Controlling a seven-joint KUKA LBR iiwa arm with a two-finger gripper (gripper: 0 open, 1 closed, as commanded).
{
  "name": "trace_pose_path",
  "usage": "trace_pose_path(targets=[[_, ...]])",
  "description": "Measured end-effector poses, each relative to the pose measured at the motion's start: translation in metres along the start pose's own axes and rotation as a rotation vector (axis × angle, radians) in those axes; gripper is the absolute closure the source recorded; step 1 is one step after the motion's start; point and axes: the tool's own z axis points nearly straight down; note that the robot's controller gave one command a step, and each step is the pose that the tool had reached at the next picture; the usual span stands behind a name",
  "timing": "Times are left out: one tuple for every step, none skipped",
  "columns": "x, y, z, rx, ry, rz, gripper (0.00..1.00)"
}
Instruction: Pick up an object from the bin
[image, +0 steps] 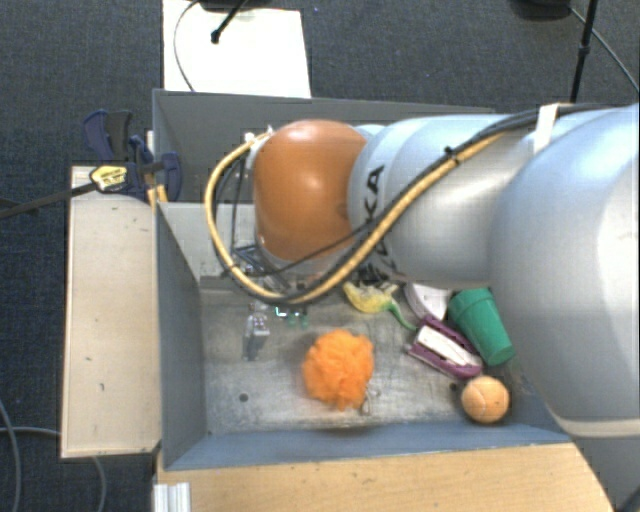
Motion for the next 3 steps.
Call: trace_pose_path(targets=[[-0.002, -0.001, -0.005, -0.002, -0.008, 0.006, 0.0], [0.01, -0.036, 0.037, -0.002, -0.011, -0.114, 0.0], [0.017, -0.107, 0.022, 0.0, -0.005, -0.166, 0.0]])
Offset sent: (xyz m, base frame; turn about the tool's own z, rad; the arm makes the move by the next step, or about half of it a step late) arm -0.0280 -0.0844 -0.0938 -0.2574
